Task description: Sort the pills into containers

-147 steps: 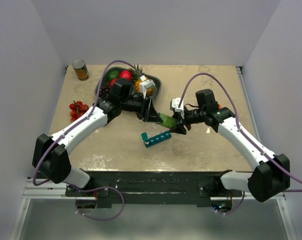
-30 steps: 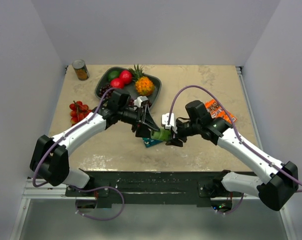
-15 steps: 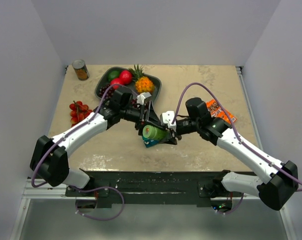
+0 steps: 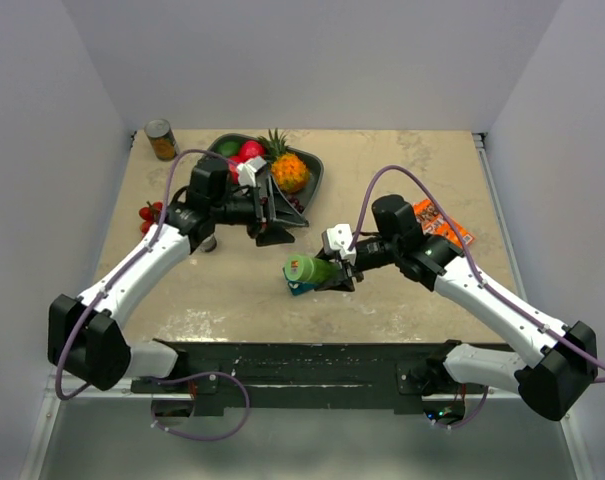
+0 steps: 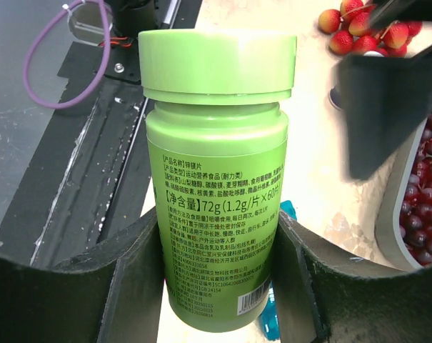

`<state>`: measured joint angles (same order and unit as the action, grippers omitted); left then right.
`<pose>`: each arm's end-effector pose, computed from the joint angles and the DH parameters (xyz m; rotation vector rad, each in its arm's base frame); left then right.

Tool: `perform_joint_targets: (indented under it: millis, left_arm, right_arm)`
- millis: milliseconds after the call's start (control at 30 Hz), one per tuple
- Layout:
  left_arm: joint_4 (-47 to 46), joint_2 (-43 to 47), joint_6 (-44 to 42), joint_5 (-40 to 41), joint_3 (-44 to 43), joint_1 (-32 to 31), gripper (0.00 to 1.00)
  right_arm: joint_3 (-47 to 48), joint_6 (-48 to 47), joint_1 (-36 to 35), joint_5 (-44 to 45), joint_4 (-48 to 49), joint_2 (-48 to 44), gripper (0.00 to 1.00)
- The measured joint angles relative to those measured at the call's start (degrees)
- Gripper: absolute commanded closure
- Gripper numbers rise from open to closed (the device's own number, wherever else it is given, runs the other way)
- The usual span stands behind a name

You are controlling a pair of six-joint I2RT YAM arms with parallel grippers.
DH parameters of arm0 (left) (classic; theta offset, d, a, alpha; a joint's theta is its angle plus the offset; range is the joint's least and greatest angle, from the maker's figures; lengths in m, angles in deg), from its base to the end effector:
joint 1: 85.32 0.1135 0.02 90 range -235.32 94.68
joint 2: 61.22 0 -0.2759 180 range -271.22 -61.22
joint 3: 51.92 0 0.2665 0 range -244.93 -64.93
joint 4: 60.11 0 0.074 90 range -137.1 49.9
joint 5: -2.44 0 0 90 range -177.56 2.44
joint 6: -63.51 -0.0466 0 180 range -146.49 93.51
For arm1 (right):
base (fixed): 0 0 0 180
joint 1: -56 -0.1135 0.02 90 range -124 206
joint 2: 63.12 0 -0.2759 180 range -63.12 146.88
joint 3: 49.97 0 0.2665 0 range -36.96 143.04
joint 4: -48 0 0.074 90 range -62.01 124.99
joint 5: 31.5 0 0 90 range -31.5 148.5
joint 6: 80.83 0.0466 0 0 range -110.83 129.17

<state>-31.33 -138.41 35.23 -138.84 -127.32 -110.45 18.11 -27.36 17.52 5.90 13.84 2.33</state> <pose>0.2688 -0.1663 0.3217 -0.1271 2.4449 -1.7495 0.1795 0.1900 0.3232 -1.6158 1.2190 0.9826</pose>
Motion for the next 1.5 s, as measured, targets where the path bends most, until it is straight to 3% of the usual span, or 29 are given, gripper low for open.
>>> perform_joint_targets:
  millis: [67, 200, 333, 467, 600, 767, 1000, 1500]
  left_arm:
    - [0.9, 1.38, -2.56, 2.71, -0.55, 1.75, 0.14]
    - [3.3, 6.97, -13.38, 14.49, -2.4, 3.85, 0.01]
    - [-2.97, 20.68, -27.08, 23.45, 1.97, 3.96, 0.0]
    - [-13.9, 36.22, -40.87, 24.24, 11.93, 4.0, 0.0]
    - [-22.77, 44.78, -55.93, 16.31, 21.92, 3.98, 0.0]
    - [-24.02, 36.39, -67.6, 3.78, 24.41, 3.65, 0.0]
    - [-20.33, 24.33, -76.96, -4.85, 20.04, 0.07, 0.03]
    - [-18.95, 14.32, -79.8, -12.28, 13.84, -4.22, 0.14]
  right_arm:
    - [0.0, -0.48, 0.02, -0.5, -0.31, 0.0, 1.0]
    - [0.04, -1.95, 0.46, -1.4, -1.44, 0.02, 1.0]
    - [0.11, -3.15, 2.21, -2.47, -2.27, 0.17, 1.0]
    - [0.22, -2.91, 5.44, -3.58, -2.54, 0.24, 1.0]
    - [0.22, -0.68, 7.98, -5.64, -1.4, 1.44, 1.0]
    - [0.2, 3.1, 8.28, -7.5, 1.29, 4.87, 1.0]
    - [0.17, 4.24, 8.28, -7.61, 2.27, 6.6, 1.0]
    - [0.17, 3.96, 8.26, -7.58, 2.29, 6.6, 1.0]
